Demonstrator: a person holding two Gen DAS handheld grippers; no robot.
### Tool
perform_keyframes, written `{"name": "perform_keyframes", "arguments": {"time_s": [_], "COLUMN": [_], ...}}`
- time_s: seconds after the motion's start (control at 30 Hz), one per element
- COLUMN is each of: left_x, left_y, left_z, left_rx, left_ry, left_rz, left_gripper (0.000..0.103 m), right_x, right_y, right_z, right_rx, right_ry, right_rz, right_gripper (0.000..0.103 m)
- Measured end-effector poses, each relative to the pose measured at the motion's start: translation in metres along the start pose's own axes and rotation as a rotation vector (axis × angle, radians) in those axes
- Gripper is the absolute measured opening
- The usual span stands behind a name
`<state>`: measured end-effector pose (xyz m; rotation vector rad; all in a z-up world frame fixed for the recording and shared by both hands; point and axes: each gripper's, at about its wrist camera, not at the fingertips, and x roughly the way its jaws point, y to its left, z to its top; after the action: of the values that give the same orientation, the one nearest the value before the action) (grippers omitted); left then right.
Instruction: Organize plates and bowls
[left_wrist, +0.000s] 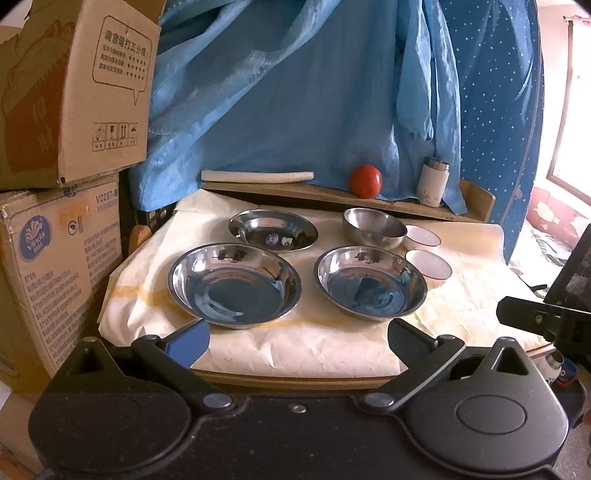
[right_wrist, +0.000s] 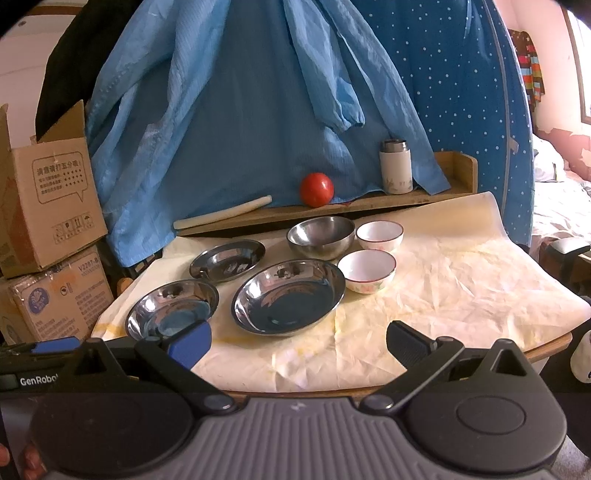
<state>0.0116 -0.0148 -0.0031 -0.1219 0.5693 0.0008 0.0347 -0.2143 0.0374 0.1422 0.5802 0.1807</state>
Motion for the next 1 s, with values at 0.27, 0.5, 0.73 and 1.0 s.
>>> {"name": "perform_keyframes", "arguments": {"time_s": [0.27,0.5,0.73,1.0], "left_x": [0.008,0.022,0.029,0.047], "left_y": [0.002,0.015,0.021,0.013], "left_z": [0.001,0.007,0.016,0.030], "left_rx": [-0.017,-0.152,-0.234,-0.322], "left_ry": [0.020,0.078,0.122,0.121], "left_rz": [0.000,0.016,0.040,0.172], "left_gripper": [0.102,0.102,0.102,0.102], "right_x": [0.008,0.024,0.055,0.103], "right_y": [-0.003,-0.008,-0.015,-0.024], "right_z": [0.000,0.010,0.033,0.069], "right_rx": [0.000,-0.012,-0.062,-0.165], "right_ry": [0.018,0.034,0.052,0.068], "right_rz": [0.001,0.024,0.094,0.219], "right_gripper": [0.103,0.103,0.103,0.103]}}
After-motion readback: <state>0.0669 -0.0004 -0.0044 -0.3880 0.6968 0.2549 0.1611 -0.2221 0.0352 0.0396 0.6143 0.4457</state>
